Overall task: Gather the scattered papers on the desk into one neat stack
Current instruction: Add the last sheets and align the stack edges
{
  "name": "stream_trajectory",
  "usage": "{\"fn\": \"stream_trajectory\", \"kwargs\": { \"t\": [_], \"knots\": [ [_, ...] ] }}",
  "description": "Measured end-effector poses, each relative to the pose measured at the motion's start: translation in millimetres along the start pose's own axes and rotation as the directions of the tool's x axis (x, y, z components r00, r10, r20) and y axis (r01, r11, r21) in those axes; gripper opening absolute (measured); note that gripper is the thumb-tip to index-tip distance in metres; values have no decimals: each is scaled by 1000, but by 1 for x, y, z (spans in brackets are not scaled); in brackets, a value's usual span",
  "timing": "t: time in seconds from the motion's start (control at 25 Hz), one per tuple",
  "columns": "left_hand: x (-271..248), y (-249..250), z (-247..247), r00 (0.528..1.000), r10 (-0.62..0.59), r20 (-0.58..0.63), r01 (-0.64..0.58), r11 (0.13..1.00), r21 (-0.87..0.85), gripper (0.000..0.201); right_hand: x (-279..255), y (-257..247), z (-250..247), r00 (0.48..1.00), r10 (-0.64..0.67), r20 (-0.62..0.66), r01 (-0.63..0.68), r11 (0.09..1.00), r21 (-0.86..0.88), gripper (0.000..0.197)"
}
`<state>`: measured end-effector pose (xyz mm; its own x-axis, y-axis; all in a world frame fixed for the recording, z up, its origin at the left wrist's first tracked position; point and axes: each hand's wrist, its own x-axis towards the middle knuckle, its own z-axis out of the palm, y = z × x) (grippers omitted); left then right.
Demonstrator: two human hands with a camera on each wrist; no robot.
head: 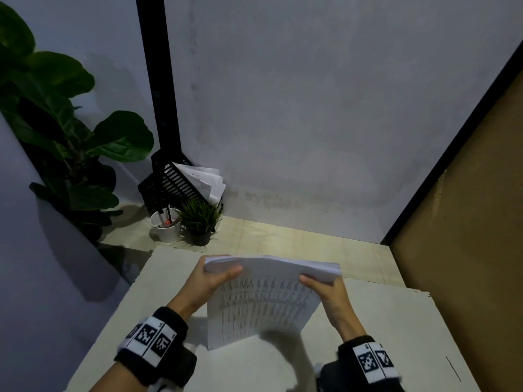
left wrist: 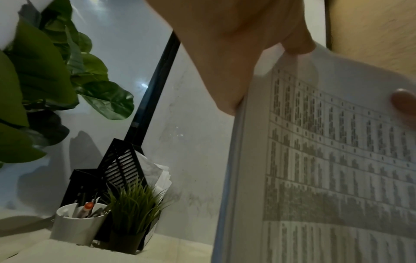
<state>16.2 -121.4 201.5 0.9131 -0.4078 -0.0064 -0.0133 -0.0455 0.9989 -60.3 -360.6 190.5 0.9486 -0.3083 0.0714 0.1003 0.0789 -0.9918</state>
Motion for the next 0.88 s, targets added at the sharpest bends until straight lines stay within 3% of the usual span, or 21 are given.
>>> {"fn": "stream_trajectory", "kwargs": {
  "t": [0.08, 0.16, 0.28, 0.4, 0.48, 0.52, 0.68, 0.76, 0.88],
  "knots": [
    [3, -4, -1, 999, -34, -10, 34, 999, 27, 90, 1, 1, 0, 1000, 4, 27, -4, 1000, -23, 31],
    [2, -2, -1, 998, -57, 4, 57, 998, 25, 93, 4, 2, 0, 999, 27, 23, -26, 998, -52, 46],
    [-2, 3, 1, 998, -64, 19, 63, 998, 19, 86, 2, -1, 2, 1000, 15, 26, -13, 998, -67, 36],
    [-8, 14, 0, 1000, -10, -26, 10, 1000, 1, 49, -2, -11, 2, 999, -34, 4, 34, 999, -21, 25],
    [-13, 20, -1, 999, 36, 27, -37, 999, 32, 51, -8, -15, 3, 998, -51, 33, 52, 998, -31, 19],
    [-15, 21, 0, 997, 58, 43, -60, 997, 51, 53, -10, -16, 5, 998, -51, 44, 53, 997, -47, 20],
    [-15, 14, 1, 991, 133, 13, -133, 991, -3, 59, -11, -14, 13, 999, -43, 17, 44, 998, -55, 58],
    [-15, 14, 2, 988, 156, 1, -156, 988, 1, 58, -9, -15, 16, 999, -41, 10, 42, 997, -65, 57],
    [-13, 15, 3, 987, 156, -24, -156, 988, 20, 39, -6, -16, 16, 999, -39, 8, 39, 996, -74, 50]
  ]
}}
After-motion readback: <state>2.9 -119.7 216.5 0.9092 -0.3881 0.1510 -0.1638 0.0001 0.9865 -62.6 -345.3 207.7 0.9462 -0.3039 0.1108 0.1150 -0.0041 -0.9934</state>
